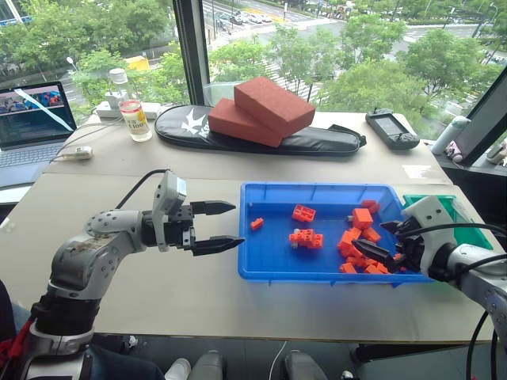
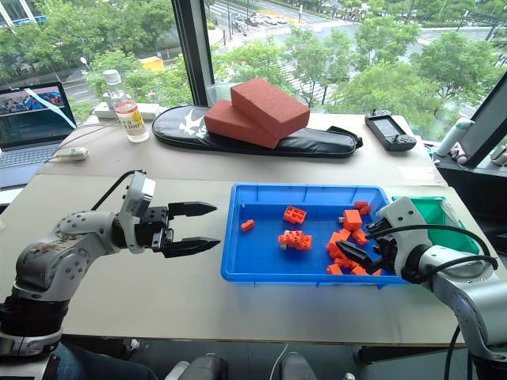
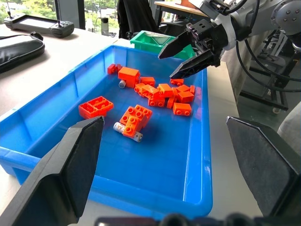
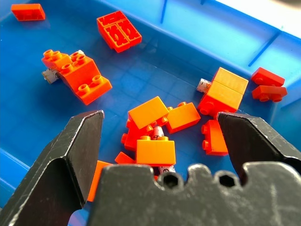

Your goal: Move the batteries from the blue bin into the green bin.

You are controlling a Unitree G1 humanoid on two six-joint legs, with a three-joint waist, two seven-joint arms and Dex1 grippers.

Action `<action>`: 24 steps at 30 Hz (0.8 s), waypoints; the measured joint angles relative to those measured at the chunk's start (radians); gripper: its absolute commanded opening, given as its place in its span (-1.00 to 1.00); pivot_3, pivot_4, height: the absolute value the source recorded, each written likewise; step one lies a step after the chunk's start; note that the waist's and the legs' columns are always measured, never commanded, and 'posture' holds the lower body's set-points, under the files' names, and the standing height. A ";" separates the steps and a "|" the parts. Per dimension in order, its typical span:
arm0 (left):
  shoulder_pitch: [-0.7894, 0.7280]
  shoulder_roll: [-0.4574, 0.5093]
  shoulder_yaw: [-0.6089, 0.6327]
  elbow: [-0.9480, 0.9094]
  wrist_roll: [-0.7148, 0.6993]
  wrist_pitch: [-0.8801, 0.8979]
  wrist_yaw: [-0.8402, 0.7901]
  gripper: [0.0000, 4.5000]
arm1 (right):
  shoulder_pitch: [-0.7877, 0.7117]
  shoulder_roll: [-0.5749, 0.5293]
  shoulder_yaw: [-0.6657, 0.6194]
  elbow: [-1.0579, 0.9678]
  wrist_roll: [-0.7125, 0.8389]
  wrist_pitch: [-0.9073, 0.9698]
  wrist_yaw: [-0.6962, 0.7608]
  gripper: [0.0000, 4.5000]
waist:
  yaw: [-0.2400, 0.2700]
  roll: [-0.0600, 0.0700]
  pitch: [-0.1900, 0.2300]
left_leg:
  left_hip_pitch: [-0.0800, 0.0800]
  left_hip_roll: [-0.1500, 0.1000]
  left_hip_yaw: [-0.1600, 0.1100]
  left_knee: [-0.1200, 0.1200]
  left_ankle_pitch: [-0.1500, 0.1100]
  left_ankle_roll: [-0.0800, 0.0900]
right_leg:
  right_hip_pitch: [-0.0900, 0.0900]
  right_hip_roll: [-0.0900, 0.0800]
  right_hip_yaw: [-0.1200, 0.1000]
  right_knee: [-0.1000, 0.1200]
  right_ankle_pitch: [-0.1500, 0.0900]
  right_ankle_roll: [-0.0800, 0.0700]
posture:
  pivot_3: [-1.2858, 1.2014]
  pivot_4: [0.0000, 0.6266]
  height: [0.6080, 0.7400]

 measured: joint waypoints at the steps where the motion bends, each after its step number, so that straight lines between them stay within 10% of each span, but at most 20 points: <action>1: 0.000 0.000 0.000 0.000 0.000 0.000 0.000 1.00 | 0.000 0.000 0.000 0.000 0.000 0.000 0.000 0.99 | 0.000 0.000 0.000 | 0.000 0.000 0.000 0.000 0.000 0.000 | 0.000 0.000 0.000 0.000 0.000 0.000 | 0.03 -0.52 1.00; 24: 0.003 0.012 -0.046 -0.016 0.003 0.001 -0.030 1.00 | -0.203 -0.003 0.240 0.177 -0.101 0.198 -0.060 0.99 | -0.001 0.000 0.000 | 0.000 0.000 0.000 0.000 0.000 0.000 | 0.000 0.000 0.000 0.000 0.000 0.000 | 0.03 -0.52 1.00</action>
